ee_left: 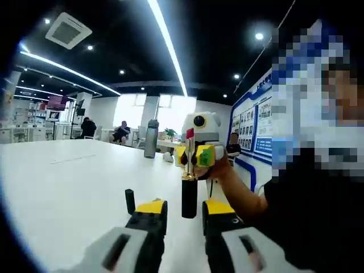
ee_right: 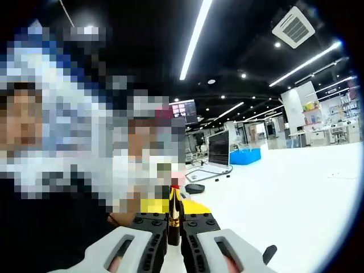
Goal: Unscrew the lipstick cap, remove the lipstick, and put the cap back on the lipstick
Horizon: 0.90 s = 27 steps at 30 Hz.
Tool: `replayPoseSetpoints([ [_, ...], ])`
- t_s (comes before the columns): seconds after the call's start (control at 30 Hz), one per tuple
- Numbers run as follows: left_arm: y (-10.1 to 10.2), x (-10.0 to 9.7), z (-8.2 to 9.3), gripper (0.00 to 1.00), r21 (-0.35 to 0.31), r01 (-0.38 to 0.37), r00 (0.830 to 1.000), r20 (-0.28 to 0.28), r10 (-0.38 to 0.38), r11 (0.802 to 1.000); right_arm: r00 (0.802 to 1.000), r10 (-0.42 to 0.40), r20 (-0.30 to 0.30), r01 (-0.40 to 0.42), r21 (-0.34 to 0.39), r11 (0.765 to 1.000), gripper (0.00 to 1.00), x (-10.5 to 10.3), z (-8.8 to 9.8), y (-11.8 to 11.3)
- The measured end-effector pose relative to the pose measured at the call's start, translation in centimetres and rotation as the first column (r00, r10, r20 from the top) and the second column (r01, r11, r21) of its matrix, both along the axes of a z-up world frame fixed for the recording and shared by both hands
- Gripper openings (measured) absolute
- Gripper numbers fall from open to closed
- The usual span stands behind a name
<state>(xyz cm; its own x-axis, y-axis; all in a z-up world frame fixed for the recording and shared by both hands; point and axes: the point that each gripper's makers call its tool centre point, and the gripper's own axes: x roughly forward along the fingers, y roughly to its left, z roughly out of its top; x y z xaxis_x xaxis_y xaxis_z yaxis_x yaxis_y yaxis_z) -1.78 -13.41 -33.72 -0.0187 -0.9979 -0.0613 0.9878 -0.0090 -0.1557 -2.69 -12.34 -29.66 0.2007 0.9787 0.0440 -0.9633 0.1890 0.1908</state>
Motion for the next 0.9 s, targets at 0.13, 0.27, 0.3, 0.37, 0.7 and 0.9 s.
replayPoseSetpoints([
  [0.13,0.6,-0.5,0.7,0.26,-0.016,0.025,1.000,-0.011,-0.026,1.000,1.000,0.007,-0.002,-0.007,-0.007,1.000,0.05,0.0,-0.2,-0.1],
  [0.27,1.6,0.1,1.3,0.24,-0.020,0.000,1.000,-0.016,0.000,1.000,0.999,0.045,0.002,-0.045,-0.041,0.998,0.05,-0.7,-1.0,0.4],
  [0.3,1.8,0.2,1.3,0.24,-0.014,0.000,1.000,-0.019,0.000,1.000,0.999,0.054,0.003,-0.054,-0.055,0.997,0.05,-0.9,-1.2,0.6],
  [0.37,2.1,0.1,1.0,0.23,0.006,0.007,1.000,-0.028,-0.007,1.000,0.998,0.063,0.005,-0.062,-0.066,0.996,0.05,-1.1,-1.5,0.8],
  [0.7,2.5,-0.3,-0.2,0.23,0.076,0.016,1.000,-0.018,-0.015,0.997,0.995,0.102,0.014,-0.099,-0.138,0.985,0.05,-1.9,-2.8,1.8],
  [0.9,2.3,-0.3,-0.2,0.23,0.063,0.020,1.000,-0.016,-0.019,0.998,0.995,0.094,0.012,-0.092,-0.134,0.987,0.05,-1.7,-2.8,1.6],
])
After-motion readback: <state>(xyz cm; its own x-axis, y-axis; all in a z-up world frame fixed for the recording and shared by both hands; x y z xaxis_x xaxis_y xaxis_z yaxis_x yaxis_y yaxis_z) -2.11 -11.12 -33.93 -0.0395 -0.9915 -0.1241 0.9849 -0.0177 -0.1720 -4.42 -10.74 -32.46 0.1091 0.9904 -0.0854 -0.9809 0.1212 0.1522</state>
